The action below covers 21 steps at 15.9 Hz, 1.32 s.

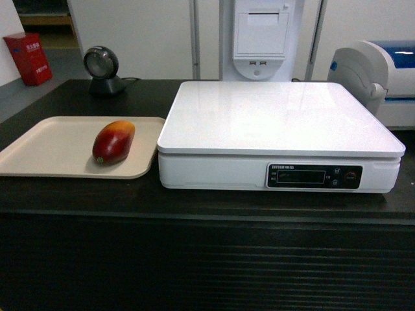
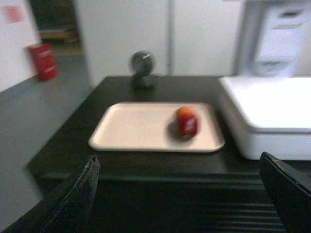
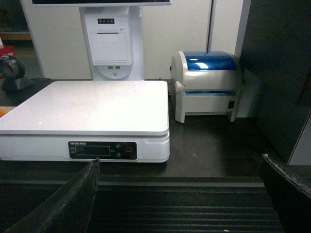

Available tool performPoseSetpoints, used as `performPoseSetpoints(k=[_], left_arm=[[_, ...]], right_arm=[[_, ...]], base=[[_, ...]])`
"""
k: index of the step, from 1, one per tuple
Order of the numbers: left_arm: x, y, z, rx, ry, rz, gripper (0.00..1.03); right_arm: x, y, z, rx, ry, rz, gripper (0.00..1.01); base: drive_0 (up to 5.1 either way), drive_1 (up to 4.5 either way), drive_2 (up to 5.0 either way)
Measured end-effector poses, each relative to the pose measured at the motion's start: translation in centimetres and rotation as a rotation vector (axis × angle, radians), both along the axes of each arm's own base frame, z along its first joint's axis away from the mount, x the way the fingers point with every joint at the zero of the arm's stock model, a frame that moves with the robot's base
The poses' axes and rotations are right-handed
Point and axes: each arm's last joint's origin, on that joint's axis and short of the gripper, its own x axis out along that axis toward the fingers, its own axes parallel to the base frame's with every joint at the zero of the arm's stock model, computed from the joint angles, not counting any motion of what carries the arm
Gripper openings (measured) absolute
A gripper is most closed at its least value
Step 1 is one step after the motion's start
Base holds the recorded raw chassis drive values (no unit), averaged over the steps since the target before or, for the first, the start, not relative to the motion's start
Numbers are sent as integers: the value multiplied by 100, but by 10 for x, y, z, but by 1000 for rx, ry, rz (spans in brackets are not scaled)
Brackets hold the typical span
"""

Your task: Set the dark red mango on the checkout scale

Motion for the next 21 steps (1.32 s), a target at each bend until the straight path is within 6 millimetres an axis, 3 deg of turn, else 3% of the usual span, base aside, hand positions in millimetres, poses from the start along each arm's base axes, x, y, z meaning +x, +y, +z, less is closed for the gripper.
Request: performPoseSetpoints(k=[4, 6, 7, 11, 16, 21], left_arm=[[5, -8, 2, 22, 51, 106, 98], [11, -21, 7, 60, 54, 318, 98], [31, -23, 11, 50, 40, 366, 98], [116, -11, 32, 18, 16, 145, 98], [226, -9, 4, -33, 297, -204, 98], [311, -7, -25, -65, 494, -294, 98]], right_arm=[[0, 0, 0, 0, 1, -1, 98], [0, 0, 0, 0, 1, 0, 98], [0, 0, 0, 0, 0, 0, 98], [0, 0, 0, 0, 0, 0, 98], [0, 0, 0, 0, 0, 0, 98], [0, 0, 0, 0, 0, 0, 98]], base=[[0, 0, 0], [0, 0, 0], [0, 0, 0], [0, 0, 0], [0, 0, 0], [0, 0, 0]])
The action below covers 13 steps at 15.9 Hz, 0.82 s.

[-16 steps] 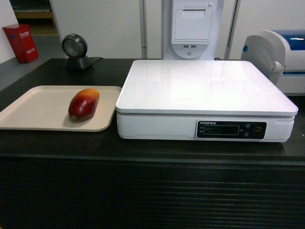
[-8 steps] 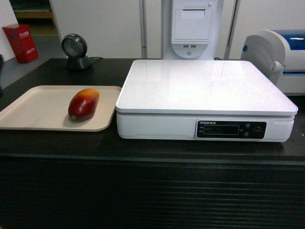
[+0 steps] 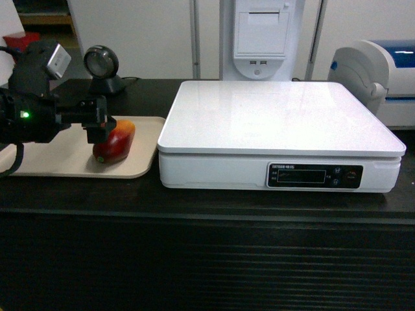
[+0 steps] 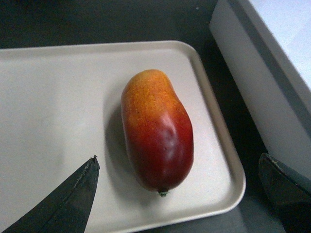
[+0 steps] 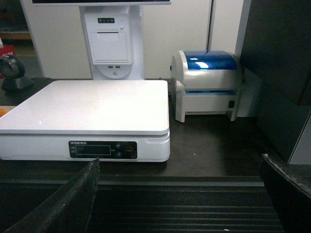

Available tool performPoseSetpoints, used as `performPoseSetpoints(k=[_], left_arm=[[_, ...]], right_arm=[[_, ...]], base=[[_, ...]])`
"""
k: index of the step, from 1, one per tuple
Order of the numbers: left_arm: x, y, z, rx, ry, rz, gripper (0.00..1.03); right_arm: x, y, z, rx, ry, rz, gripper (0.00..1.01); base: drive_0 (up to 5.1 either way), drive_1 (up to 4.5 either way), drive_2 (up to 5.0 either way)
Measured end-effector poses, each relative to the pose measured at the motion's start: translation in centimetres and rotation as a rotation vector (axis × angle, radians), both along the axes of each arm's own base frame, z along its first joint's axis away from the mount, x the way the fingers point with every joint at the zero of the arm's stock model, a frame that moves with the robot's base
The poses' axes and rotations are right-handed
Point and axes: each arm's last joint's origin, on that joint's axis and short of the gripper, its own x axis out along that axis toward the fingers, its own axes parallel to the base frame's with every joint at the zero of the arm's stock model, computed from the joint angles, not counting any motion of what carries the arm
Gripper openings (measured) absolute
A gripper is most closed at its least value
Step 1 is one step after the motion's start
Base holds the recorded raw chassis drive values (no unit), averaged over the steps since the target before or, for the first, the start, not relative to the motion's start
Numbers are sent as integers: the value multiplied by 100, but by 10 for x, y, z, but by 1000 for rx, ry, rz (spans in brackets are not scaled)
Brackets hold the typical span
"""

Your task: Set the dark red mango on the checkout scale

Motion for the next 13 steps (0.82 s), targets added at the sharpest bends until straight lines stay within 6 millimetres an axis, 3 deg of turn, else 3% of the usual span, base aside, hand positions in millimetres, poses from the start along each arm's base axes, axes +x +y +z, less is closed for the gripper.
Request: performPoseSetpoints(k=[6, 10, 13], left_arm=[[67, -3, -15, 19, 74, -11, 98], [88, -2, -31, 54, 120, 4, 98], [92, -2, -40, 59, 171, -14, 98]], right_arm=[[0, 0, 0, 0, 0, 0, 98], [0, 0, 0, 0, 0, 0, 98], [0, 0, 0, 0, 0, 0, 98]], base=[[0, 0, 0], [0, 0, 0], [0, 0, 0]])
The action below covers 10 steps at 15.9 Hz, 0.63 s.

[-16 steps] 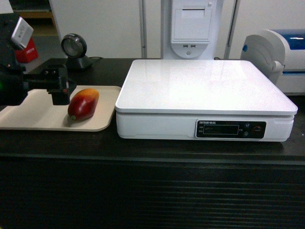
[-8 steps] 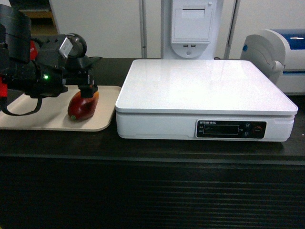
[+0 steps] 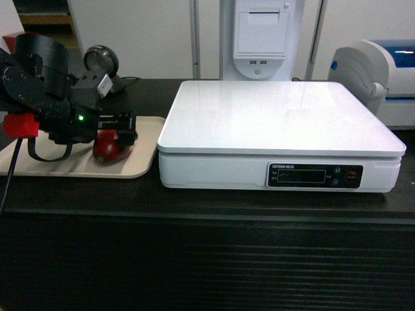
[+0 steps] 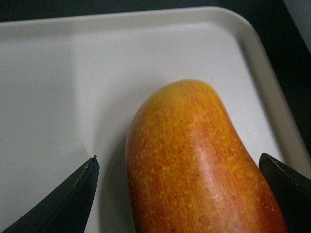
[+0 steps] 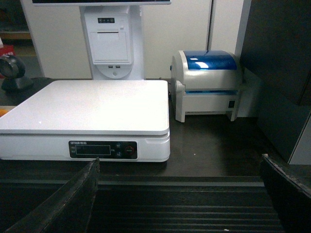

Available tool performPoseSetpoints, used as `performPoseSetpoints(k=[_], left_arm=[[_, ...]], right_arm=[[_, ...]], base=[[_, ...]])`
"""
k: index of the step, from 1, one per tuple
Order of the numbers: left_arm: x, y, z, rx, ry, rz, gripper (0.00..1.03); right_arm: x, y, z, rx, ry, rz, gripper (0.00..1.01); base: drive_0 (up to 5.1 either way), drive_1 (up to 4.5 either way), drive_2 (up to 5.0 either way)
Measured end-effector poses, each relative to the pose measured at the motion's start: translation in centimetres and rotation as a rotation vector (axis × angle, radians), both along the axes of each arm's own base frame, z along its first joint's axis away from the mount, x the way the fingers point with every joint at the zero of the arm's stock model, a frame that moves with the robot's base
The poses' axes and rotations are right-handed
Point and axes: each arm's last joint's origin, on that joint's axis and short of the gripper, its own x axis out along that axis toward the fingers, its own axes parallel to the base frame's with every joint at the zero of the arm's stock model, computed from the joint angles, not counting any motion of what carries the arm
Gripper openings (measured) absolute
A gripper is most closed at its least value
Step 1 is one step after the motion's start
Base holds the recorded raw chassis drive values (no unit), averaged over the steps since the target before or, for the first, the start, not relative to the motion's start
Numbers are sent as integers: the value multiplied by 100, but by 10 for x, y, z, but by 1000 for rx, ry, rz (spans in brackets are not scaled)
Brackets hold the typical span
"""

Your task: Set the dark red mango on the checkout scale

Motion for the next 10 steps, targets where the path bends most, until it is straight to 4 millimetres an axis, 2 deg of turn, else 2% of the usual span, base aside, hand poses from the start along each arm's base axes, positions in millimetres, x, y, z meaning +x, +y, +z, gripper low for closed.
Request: performPoseSetpoints(k=[2, 3, 5, 6, 8, 10], left_arm=[[1, 0, -6, 12, 10, -11, 98], [2, 0, -6, 18, 5, -16, 92], [2, 2, -5, 17, -11, -24, 70], [2, 3, -5, 18, -17, -21, 65], [-2, 6, -6, 20, -34, -16, 63], [-20, 7, 5, 20, -79, -19, 62]], right_arm=[[0, 0, 0, 0, 0, 0, 98], [0, 0, 0, 0, 0, 0, 98], [0, 0, 0, 0, 0, 0, 98], [0, 0, 0, 0, 0, 0, 98], [0, 0, 0, 0, 0, 0, 98], [0, 0, 0, 0, 0, 0, 98]], base=[[0, 0, 0], [0, 0, 0], [0, 0, 0], [0, 0, 0], [0, 0, 0], [0, 0, 0]])
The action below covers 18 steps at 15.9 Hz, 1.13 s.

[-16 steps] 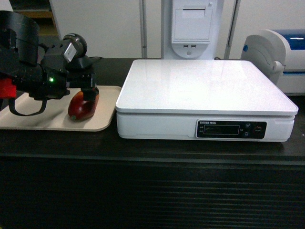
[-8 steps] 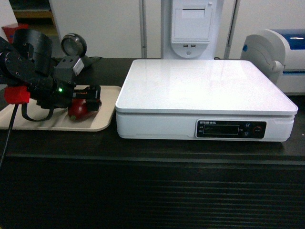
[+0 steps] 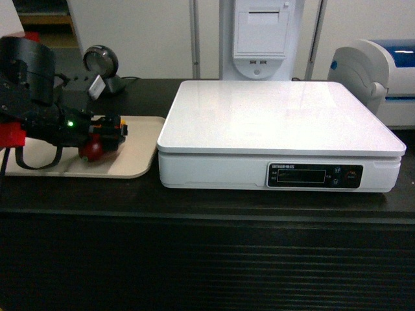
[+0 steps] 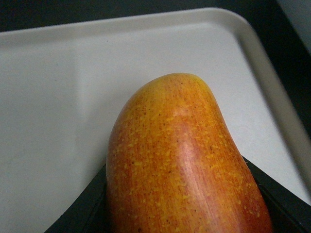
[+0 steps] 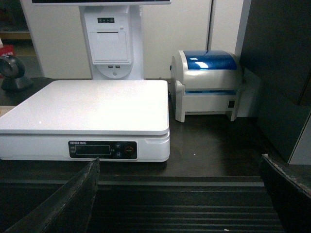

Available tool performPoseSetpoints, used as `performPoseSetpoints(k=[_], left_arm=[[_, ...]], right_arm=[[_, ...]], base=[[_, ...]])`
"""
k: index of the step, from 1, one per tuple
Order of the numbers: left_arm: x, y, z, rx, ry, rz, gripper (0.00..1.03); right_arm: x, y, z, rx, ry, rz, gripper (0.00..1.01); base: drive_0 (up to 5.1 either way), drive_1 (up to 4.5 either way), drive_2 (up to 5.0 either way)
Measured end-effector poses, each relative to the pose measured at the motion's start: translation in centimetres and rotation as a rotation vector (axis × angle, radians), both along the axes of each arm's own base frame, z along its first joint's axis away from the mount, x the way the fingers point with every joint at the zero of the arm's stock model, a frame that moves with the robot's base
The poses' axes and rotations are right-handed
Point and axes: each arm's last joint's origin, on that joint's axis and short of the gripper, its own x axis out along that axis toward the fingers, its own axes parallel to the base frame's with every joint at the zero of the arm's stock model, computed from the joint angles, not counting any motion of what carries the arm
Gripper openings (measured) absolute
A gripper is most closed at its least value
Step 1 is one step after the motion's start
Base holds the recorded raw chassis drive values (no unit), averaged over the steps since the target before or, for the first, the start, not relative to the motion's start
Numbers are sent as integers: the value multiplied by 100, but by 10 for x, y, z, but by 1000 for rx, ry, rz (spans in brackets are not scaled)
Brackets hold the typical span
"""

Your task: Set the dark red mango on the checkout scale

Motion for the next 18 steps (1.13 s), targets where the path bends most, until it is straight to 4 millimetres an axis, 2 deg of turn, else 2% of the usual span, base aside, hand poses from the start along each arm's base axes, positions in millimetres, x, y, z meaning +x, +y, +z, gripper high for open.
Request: performPoseSetpoints(k=[3, 5, 8, 9, 10, 12, 15, 18], left_arm=[[-37, -2, 49, 4, -155, 0, 62], [-68, -10, 72, 3, -232, -12, 62], [-121, -13, 67, -9, -220, 4, 62], [-145, -12, 69, -7, -221, 33, 62], [-155, -12, 72, -12, -232, 43, 62], [-186, -11, 97, -20, -313, 67, 62], [-199, -16, 126, -7, -368, 76, 62], [-210, -30, 155, -18, -440, 41, 62]], right_arm=[[0, 0, 0, 0, 0, 0, 98], [0, 0, 0, 0, 0, 0, 98], [0, 0, 0, 0, 0, 0, 98], [0, 0, 0, 0, 0, 0, 98], [0, 0, 0, 0, 0, 0, 98], [0, 0, 0, 0, 0, 0, 98], [0, 0, 0, 0, 0, 0, 98], [0, 0, 0, 0, 0, 0, 98]], base=[[0, 0, 0], [0, 0, 0], [0, 0, 0], [0, 0, 0], [0, 0, 0], [0, 0, 0], [0, 0, 0], [0, 0, 0]])
